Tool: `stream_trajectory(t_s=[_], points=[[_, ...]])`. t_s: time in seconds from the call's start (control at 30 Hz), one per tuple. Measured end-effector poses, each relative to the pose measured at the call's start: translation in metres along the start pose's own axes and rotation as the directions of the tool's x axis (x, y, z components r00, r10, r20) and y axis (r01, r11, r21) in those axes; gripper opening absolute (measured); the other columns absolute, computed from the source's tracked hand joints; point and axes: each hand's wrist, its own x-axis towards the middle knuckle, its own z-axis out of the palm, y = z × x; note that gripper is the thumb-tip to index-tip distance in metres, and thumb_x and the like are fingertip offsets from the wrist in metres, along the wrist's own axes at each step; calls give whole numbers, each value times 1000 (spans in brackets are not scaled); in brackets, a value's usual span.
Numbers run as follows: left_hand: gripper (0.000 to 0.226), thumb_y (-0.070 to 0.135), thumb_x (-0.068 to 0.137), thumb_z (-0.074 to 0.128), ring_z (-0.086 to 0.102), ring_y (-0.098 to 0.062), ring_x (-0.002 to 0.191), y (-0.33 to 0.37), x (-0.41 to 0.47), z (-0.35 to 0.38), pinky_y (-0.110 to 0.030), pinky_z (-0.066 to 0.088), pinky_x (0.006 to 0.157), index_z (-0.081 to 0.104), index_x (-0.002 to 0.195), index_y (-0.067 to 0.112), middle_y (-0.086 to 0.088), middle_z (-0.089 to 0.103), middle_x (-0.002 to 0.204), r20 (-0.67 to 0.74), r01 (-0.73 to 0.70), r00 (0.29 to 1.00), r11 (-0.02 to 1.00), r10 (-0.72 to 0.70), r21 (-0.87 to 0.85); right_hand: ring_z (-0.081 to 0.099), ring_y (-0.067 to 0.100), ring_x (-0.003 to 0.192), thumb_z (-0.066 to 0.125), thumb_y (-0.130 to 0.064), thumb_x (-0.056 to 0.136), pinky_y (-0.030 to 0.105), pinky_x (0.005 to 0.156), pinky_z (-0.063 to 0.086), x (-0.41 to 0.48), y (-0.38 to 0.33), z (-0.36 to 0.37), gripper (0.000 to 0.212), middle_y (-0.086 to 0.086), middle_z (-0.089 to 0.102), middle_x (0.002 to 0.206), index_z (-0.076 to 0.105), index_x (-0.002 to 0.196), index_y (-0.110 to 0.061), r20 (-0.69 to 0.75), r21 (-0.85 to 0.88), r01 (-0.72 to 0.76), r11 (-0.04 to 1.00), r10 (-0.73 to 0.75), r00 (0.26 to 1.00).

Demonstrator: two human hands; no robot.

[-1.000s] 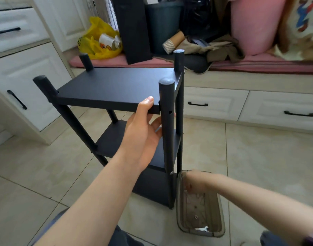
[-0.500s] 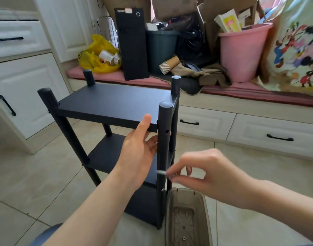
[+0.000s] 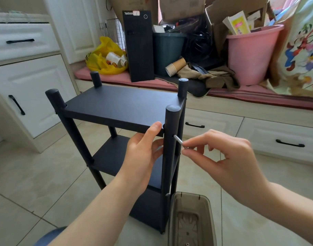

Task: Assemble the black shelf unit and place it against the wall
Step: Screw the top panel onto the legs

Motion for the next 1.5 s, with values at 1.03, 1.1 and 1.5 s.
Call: stream_trajectory(t_s=[1.03, 1.1, 1.5], points=[[55, 45, 86, 58, 72, -28, 103, -6, 1, -2, -43, 55, 96, 64, 119, 2, -13, 75, 106, 10, -10, 1000, 999, 9, 48, 61, 8, 70, 75, -23, 80, 7, 69, 40, 7, -3, 7, 10, -14, 70, 76, 77, 88, -18, -15, -15, -56, 998, 56, 998], [53, 44, 87, 57, 72, -27, 104, -6, 1, -2, -42, 55, 95, 64, 119, 3, -13, 75, 107, 14, -9, 1000, 999, 8, 52, 62, 7, 71, 74, -25, 80, 8, 68, 41, 8, -4, 8, 11, -15, 70, 75, 77, 88, -18, -14, -6, -69, 998, 69, 998], [47, 40, 92, 55, 72, -26, 105, -5, 1, -2, -37, 55, 89, 65, 120, 3, -11, 75, 112, 37, -8, 999, 999, 7, 43, 63, 1, 71, 80, -20, 79, 9, 65, 42, 15, -1, 17, 10, -16, 71, 76, 76, 87, -16, -29, 55, -149, 987, 151, 988]])
